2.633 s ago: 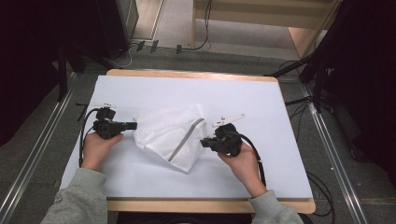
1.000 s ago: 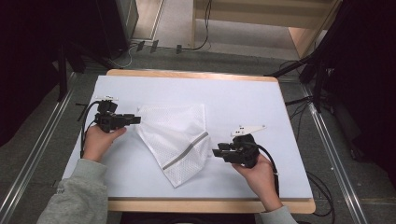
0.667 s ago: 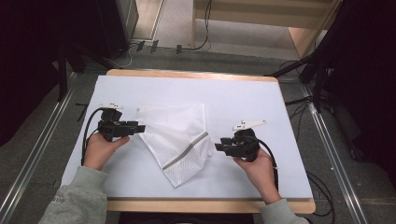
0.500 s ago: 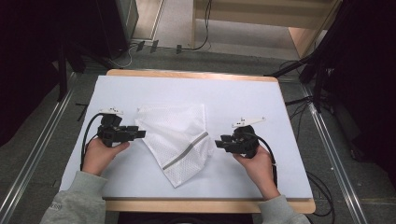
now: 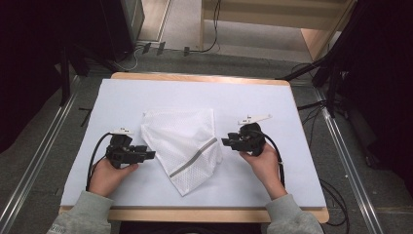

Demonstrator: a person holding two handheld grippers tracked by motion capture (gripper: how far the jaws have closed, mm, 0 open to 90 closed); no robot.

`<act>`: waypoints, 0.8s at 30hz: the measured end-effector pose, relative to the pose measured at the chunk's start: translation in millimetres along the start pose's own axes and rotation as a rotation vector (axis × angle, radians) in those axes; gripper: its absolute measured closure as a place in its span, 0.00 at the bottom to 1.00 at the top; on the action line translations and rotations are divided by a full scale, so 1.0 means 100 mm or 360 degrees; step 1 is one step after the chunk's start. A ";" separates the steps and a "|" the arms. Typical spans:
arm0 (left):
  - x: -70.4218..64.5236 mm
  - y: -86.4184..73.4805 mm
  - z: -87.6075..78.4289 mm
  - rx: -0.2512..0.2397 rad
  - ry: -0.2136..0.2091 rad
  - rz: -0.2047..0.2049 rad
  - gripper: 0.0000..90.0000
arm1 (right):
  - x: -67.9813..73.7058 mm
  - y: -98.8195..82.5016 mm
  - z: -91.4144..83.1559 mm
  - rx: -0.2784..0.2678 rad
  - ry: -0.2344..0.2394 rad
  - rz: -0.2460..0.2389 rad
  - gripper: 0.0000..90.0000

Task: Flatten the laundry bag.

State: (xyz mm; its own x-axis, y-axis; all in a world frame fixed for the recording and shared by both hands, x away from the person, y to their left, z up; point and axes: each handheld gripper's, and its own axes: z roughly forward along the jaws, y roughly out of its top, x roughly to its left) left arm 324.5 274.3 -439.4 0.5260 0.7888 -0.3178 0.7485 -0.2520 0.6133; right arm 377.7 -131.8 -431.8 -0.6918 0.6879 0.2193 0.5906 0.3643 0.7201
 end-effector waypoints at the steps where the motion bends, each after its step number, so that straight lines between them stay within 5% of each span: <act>1: -0.01 -0.01 0.02 0.0010 0.0014 0.0011 0.54 | 0.00 0.00 0.00 0.0000 0.0000 0.0000 0.69; 18: -0.09 0.02 0.25 0.0040 0.0067 0.0026 0.53 | -0.18 0.24 0.48 0.0027 -0.0028 0.0056 0.65; 24: -0.12 0.05 0.30 0.0038 0.0049 -0.0004 0.65 | -0.19 0.31 0.73 0.0078 -0.0045 0.0055 0.63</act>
State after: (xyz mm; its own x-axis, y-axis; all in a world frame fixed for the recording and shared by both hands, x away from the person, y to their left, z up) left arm 333.9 247.2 -454.5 0.5116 0.8063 -0.2968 0.7595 -0.2629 0.5950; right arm 439.5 -88.3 -461.6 -0.6589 0.7180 0.2243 0.6342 0.3699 0.6789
